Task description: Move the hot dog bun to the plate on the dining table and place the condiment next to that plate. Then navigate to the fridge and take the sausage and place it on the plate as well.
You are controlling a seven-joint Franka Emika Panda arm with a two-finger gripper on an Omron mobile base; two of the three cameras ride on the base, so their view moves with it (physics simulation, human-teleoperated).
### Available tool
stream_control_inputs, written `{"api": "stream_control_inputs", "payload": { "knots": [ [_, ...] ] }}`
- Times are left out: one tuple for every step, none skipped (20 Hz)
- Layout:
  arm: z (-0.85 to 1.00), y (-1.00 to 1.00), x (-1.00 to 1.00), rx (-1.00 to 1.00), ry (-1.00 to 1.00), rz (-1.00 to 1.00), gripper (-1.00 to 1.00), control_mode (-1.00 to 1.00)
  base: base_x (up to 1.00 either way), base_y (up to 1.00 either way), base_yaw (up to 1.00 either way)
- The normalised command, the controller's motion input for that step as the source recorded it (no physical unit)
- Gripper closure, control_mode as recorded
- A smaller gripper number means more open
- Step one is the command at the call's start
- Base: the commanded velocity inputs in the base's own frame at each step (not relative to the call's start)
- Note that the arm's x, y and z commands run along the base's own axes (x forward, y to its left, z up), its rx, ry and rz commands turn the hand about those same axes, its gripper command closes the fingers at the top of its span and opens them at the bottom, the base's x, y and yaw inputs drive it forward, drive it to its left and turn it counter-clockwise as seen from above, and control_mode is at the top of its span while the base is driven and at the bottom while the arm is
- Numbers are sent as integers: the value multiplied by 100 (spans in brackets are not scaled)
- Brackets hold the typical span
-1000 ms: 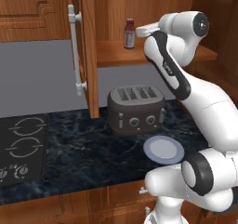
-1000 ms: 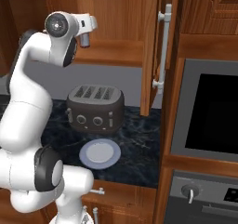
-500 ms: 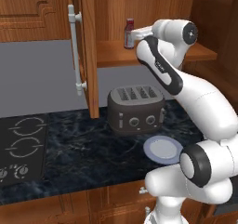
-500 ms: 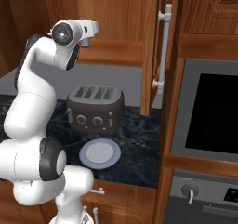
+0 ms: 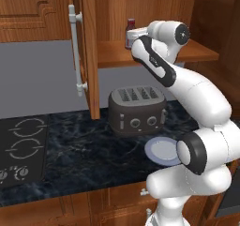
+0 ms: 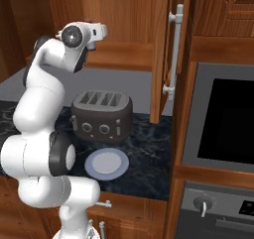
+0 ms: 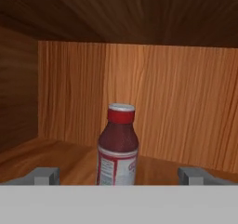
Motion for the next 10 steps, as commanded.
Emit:
{"api": "stream_control_inputs", "payload": {
  "knots": [
    [-11, 9, 31, 0, 0, 0, -100, -100, 0, 0, 0],
    [-8, 10, 30, 0, 0, 0, -100, -100, 0, 0, 0],
    [-8, 11, 31, 0, 0, 0, -100, -100, 0, 0, 0],
    [-9, 11, 32, 0, 0, 0, -100, -100, 0, 0, 0],
    [-5, 7, 29, 0, 0, 0, -100, -100, 0, 0, 0],
    [-2, 4, 29, 0, 0, 0, -100, -100, 0, 0, 0],
    [-2, 4, 33, 0, 0, 0, -100, -100, 0, 0, 0],
    [0, 3, 34, 0, 0, 0, -100, -100, 0, 0, 0],
    [-1, 3, 33, 0, 0, 0, -100, -100, 0, 0, 0],
    [-2, 3, 34, 0, 1, 0, -100, -100, 0, 0, 0]
  ]
}}
